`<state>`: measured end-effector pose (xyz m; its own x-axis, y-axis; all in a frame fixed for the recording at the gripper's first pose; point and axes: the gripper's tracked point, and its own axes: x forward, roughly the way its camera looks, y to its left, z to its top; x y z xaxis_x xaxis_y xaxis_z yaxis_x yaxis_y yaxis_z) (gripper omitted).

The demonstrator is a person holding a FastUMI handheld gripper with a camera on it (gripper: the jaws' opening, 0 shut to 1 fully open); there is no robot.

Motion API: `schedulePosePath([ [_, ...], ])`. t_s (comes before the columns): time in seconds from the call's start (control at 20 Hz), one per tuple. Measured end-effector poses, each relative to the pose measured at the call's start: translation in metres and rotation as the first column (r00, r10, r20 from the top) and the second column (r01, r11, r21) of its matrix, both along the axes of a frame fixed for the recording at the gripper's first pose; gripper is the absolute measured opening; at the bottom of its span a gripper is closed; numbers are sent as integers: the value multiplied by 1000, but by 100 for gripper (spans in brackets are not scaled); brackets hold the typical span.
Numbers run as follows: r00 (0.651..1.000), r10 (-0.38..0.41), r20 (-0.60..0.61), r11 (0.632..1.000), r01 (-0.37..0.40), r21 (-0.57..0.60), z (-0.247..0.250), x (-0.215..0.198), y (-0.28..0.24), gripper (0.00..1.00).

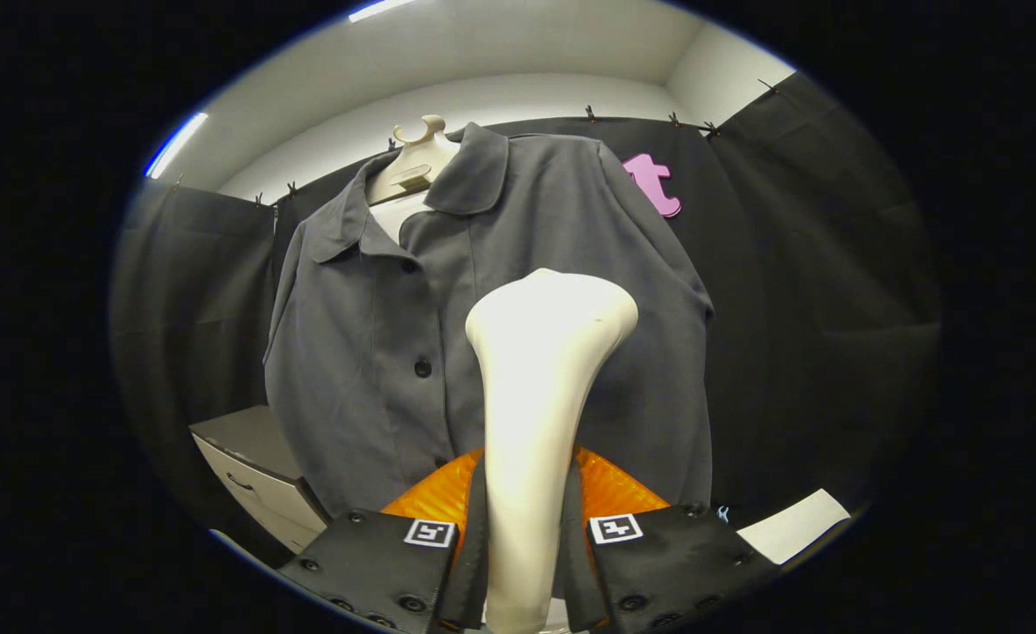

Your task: Iron the clothes twice with a garment steamer, once on the left side and once on the right side.

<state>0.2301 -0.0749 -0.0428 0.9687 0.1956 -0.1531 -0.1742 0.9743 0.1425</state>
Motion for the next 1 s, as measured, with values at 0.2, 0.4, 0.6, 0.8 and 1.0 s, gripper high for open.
schedulePosePath([
  [0.2,999,-10,-34,1000,10,-6,-27,-16,-9,42],
  [0.4,996,-17,-89,1000,18,3,-58,-26,-9,42],
  [0.6,991,-19,-135,1000,19,-4,-84,-37,-9,42],
  [0.8,984,-20,-176,1000,21,3,-109,-49,-6,42],
  [1.0,976,-28,-217,999,31,13,-133,-62,-7,42],
])
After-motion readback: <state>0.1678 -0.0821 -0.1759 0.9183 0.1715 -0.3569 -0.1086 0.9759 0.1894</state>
